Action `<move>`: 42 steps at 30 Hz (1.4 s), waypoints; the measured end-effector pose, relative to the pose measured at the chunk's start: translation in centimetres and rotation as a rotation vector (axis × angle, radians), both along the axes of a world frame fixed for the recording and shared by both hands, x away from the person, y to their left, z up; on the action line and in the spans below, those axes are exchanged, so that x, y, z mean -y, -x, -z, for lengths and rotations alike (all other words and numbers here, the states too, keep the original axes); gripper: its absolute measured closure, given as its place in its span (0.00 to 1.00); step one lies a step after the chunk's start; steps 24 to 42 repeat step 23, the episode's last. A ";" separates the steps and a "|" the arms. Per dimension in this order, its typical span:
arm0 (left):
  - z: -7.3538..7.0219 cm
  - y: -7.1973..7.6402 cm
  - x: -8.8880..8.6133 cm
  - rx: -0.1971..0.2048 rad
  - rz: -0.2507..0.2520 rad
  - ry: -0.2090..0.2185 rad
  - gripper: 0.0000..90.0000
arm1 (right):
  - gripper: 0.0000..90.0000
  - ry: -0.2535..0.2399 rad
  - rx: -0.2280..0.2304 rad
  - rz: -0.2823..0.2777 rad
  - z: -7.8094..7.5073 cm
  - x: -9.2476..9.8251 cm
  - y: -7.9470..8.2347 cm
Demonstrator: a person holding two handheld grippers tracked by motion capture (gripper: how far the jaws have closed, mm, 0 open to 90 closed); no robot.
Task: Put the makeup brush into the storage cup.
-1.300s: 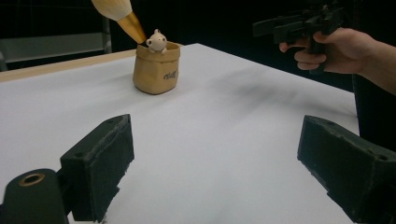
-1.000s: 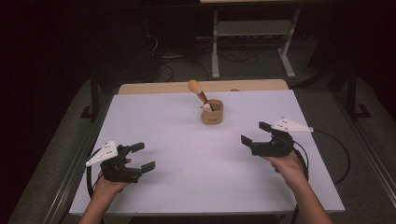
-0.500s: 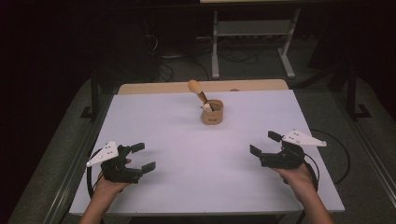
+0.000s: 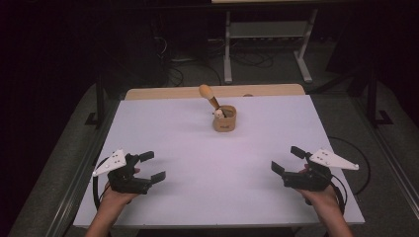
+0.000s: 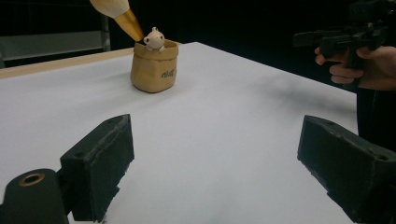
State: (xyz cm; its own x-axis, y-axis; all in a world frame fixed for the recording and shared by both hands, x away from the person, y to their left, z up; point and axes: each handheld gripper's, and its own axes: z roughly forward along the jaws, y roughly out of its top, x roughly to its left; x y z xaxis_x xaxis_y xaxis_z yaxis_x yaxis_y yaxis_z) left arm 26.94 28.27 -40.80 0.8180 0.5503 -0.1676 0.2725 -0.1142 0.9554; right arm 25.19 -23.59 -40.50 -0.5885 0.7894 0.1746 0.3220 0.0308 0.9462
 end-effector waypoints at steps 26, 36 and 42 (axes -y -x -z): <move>0.1 -0.1 -0.2 0.003 -0.005 -0.022 0.11 | 0.07 0.038 0.025 -0.022 0.4 0.2 1.5; 0.1 -0.1 -0.2 0.003 -0.005 -0.022 0.11 | 0.07 0.038 0.025 -0.022 0.4 0.2 1.5; 0.1 -0.1 -0.2 0.003 -0.005 -0.022 0.11 | 0.07 0.038 0.025 -0.022 0.4 0.2 1.5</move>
